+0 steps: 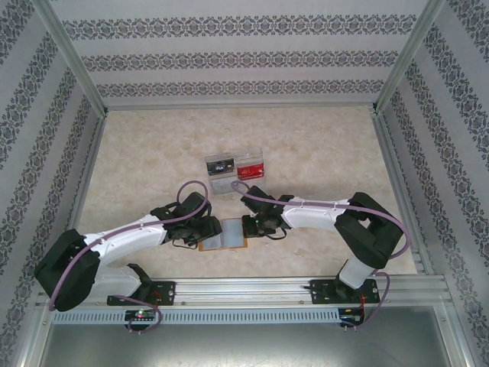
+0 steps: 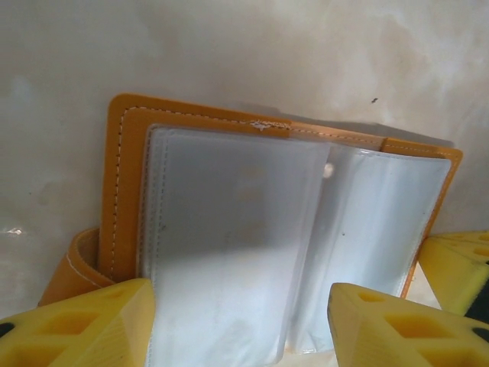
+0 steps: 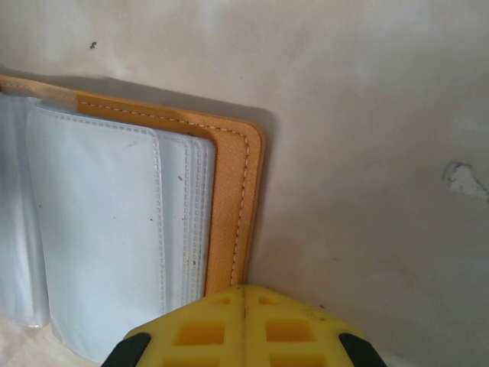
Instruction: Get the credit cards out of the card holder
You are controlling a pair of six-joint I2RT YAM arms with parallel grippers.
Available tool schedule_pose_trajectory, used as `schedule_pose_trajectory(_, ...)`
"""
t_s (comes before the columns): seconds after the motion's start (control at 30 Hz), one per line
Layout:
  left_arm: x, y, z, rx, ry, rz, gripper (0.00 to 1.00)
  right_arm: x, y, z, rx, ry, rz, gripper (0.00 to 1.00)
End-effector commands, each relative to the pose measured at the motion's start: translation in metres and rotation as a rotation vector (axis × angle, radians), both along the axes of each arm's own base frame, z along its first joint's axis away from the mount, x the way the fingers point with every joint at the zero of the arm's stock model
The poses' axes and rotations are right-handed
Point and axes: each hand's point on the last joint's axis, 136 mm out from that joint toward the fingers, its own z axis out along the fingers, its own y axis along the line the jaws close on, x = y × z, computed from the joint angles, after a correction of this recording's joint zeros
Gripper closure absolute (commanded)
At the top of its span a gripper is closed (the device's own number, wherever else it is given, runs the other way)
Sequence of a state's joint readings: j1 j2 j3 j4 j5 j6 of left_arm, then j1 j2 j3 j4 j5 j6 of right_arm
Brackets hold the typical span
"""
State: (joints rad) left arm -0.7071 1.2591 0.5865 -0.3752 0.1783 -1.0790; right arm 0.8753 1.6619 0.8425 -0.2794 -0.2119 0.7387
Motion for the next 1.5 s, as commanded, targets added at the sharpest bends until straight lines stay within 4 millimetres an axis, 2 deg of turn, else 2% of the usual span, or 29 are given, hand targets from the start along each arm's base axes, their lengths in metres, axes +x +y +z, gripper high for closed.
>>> schedule_pose_trajectory(0.0, -0.007, 0.005, -0.007, 0.038, 0.032, 0.003, 0.38, -0.005, -0.003, -0.008, -0.035, 0.029, -0.008, 0.97)
schedule_pose_trajectory(0.3, -0.007, 0.004, -0.007, 0.03, 0.034, 0.002, 0.38, -0.006, -0.003, -0.01, -0.035, 0.034, -0.01, 0.98)
schedule_pose_trajectory(0.53, -0.005, -0.017, -0.01, -0.016, 0.047, -0.061, 0.38, -0.006, -0.003, -0.01, -0.035, 0.034, -0.008, 0.98)
schedule_pose_trajectory(0.7, 0.0, -0.033, 0.002, -0.044, 0.012, -0.109, 0.36, -0.007, -0.003, -0.011, -0.037, 0.035, -0.008, 0.98)
schedule_pose_trajectory(1.2, 0.011, -0.05, 0.025, -0.086, -0.057, -0.16, 0.35, -0.007, -0.003, -0.011, -0.042, 0.036, -0.003, 0.98)
schedule_pose_trajectory(1.47, 0.019, -0.069, 0.037, -0.128, -0.085, -0.213, 0.44, 0.002, -0.008, 0.001, -0.04, -0.016, -0.02, 0.97)
